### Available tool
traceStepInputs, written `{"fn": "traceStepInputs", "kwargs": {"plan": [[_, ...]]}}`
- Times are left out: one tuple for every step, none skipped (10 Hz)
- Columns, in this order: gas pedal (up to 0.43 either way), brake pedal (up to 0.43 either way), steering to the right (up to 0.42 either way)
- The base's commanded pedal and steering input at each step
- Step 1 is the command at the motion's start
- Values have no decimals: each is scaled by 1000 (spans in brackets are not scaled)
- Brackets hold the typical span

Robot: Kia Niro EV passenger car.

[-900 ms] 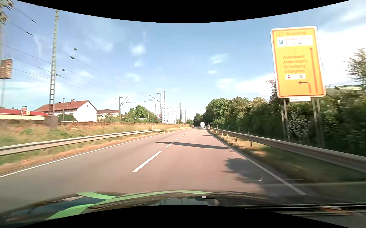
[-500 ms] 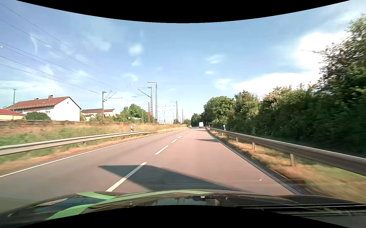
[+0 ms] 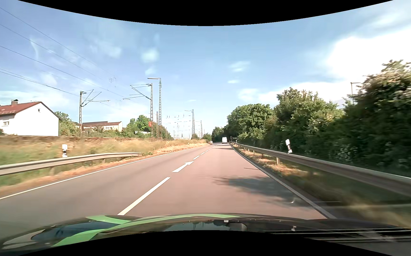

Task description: Follow the waypoints while adhering to traffic rules and regulations

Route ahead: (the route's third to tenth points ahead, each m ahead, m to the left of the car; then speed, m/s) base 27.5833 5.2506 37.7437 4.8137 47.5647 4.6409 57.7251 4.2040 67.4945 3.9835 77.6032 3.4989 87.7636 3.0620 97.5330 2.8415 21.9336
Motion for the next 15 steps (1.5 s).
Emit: {"fn": "traceStepInputs", "kwargs": {"plan": [[197, 0, 5], [209, 0, 4], [220, 0, 4], [209, 0, 3], [189, 0, 3], [177, 0, 2], [169, 0, 2], [150, 0, 3], [138, 0, 3], [118, 0, 1], [87, 0, 1], [87, 0, 1], [59, 0, 1], [0, 0, 1], [0, 0, 0]]}}
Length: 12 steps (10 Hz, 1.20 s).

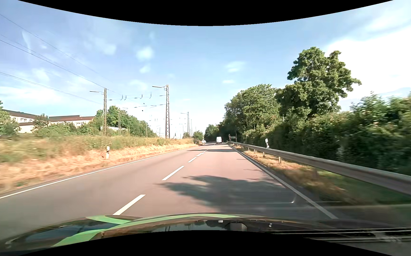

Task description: Follow the waypoints while adhering to traffic rules and regulations

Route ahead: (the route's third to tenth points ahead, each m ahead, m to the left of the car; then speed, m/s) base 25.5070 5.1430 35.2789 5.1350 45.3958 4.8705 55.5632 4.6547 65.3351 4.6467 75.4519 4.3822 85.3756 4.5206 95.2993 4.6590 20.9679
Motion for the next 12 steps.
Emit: {"fn": "traceStepInputs", "kwargs": {"plan": [[0, 0, 0], [0, 0, 0], [0, 0, 0], [0, 0, 0], [0, 0, 0], [0, 0, 0], [0, 0, 0], [0, 0, 1], [0, 0, 1], [0, 0, 1], [0, 0, 3], [0, 0, 3]]}}
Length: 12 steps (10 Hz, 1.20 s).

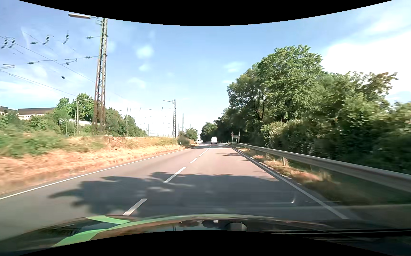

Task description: Follow the waypoints while adhering to traffic rules and regulations

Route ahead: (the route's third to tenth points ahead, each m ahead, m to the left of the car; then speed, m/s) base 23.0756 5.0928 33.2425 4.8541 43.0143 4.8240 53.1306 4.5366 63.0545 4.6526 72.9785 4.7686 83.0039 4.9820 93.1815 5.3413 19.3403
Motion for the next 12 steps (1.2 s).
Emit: {"fn": "traceStepInputs", "kwargs": {"plan": [[0, 0, 3], [0, 0, 3], [0, 0, 3], [0, 0, 3], [0, 0, 3], [0, 0, 3], [0, 0, 3], [0, 0, 3], [0, 0, 3], [39, 0, 3], [67, 0, 3], [110, 0, 2]]}}
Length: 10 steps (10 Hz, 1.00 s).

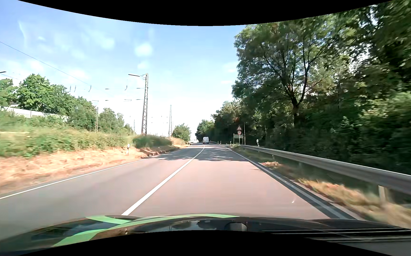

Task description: Follow the waypoints while adhering to traffic rules and regulations

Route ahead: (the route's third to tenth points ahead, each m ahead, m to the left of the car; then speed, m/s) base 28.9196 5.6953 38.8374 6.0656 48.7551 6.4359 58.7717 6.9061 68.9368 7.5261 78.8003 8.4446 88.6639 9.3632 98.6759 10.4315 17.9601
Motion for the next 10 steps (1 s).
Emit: {"fn": "traceStepInputs", "kwargs": {"plan": [[130, 0, 1], [150, 0, 1], [150, 0, 0], [150, 0, 0], [150, 0, 0], [157, 0, -1], [157, 0, -2], [169, 0, -3], [169, 0, -3], [177, 0, -4]]}}
